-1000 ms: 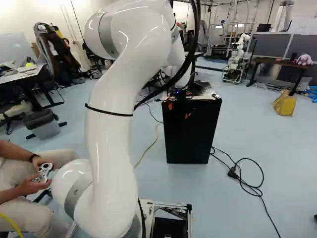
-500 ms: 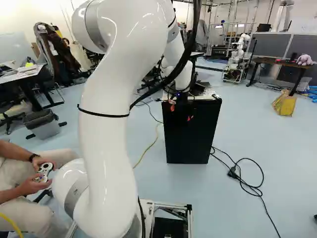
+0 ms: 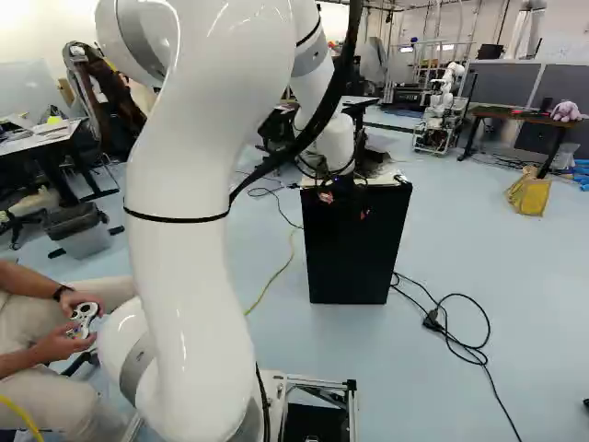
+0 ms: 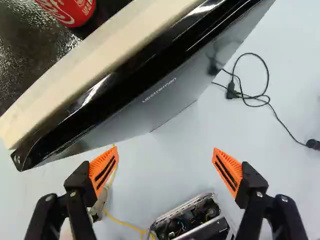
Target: Grab a drink from the fridge
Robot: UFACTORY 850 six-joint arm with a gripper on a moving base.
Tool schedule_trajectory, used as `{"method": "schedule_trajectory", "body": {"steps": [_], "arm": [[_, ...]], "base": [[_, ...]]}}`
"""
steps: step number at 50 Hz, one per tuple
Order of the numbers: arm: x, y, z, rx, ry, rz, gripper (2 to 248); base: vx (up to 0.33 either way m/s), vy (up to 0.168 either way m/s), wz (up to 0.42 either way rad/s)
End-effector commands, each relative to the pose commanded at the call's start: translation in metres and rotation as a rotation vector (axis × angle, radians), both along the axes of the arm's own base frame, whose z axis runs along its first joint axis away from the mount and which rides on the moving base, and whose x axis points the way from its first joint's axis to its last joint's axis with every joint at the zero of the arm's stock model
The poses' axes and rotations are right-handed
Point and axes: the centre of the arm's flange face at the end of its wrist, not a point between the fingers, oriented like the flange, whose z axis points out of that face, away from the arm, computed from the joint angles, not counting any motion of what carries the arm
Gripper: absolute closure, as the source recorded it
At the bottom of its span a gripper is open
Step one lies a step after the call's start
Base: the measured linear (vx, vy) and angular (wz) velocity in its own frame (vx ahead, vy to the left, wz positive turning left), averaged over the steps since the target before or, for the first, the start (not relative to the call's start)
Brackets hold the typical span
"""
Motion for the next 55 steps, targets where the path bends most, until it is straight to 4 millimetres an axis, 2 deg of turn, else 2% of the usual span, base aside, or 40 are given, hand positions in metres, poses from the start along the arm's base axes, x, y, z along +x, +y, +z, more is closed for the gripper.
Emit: {"method": "schedule_trajectory", "body": {"steps": [17, 55], "arm": [[-0.019, 0.003, 0.009, -0.111, -0.125, 0.048, 3], [-0.062, 0.037, 0.034, -0.318, -0.433, 0.216, 3]], "base": [[0.0, 0.0, 0.0], [0.0, 0.0, 0.0]]}}
